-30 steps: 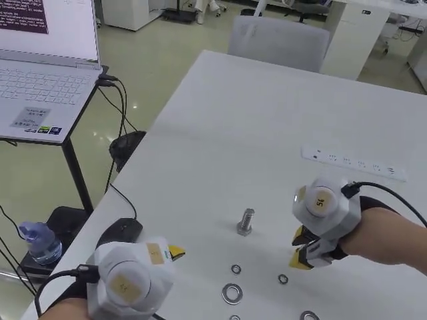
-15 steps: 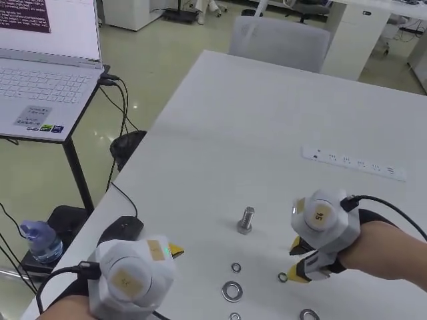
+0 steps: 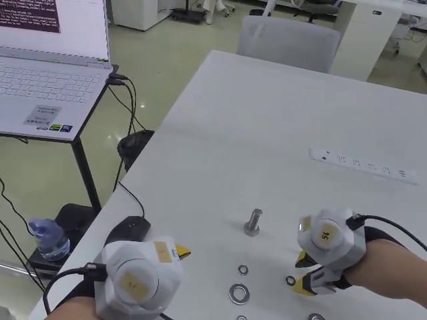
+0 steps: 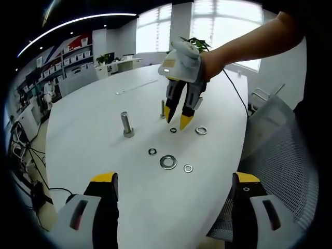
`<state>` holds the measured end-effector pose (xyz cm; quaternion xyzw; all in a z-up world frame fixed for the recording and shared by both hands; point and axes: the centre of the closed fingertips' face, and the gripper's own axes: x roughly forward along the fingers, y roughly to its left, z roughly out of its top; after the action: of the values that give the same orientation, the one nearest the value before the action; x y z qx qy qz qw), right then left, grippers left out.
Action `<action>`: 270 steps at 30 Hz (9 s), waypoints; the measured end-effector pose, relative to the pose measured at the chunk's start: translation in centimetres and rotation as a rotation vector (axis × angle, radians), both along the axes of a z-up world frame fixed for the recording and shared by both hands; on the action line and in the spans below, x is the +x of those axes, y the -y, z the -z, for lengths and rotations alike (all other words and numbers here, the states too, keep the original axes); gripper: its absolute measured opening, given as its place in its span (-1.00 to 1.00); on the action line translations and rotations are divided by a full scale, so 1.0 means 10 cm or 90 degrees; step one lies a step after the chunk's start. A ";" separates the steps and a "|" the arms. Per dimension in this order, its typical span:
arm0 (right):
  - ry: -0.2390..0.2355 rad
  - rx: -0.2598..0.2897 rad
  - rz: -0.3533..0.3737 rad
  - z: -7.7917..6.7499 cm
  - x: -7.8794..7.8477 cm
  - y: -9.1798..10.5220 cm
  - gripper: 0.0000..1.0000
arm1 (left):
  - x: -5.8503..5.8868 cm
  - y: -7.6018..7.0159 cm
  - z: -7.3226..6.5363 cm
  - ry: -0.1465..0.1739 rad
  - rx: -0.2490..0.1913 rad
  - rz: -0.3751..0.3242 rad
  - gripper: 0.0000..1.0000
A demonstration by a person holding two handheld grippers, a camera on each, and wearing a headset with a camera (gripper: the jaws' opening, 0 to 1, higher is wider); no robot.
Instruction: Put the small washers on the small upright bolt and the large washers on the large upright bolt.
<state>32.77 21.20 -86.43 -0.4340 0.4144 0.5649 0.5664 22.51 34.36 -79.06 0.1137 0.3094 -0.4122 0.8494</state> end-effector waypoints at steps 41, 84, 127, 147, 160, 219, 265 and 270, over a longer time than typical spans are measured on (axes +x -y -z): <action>0.001 -0.042 0.013 0.12 0.01 -0.03 -0.72 | 0.01 0.03 0.03 -0.004 -0.004 0.007 0.73; 0.005 -0.023 0.128 -0.30 0.19 0.50 -0.75 | -0.03 0.05 -0.06 0.004 0.014 0.008 0.68; 0.033 -0.013 0.120 -0.54 0.69 0.23 -0.75 | 0.07 -0.03 -0.07 0.000 0.012 -0.002 0.68; 0.025 -0.035 0.109 -0.37 0.69 0.22 -0.75 | 0.03 -0.07 -0.02 -0.008 0.011 -0.009 0.67; 0.012 -0.049 0.103 -0.18 0.67 0.21 -0.75 | 0.01 -0.10 0.04 -0.017 0.011 -0.011 0.65; 0.006 -0.062 0.097 0.00 0.72 0.22 -0.57 | 0.01 -0.15 0.07 -0.026 0.014 -0.021 0.61; 0.006 0.050 -0.079 -0.40 0.08 -0.76 -0.41 | 0.00 -0.09 0.02 -0.013 0.026 -0.020 0.85; 0.004 0.048 -0.097 -0.35 0.00 -0.85 -0.41 | -0.01 -0.11 0.03 -0.013 0.028 -0.022 0.82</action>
<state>32.81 29.71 -82.91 -0.4444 0.3571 0.6202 0.5387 22.43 35.48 -79.33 0.1225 0.3292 -0.3915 0.8505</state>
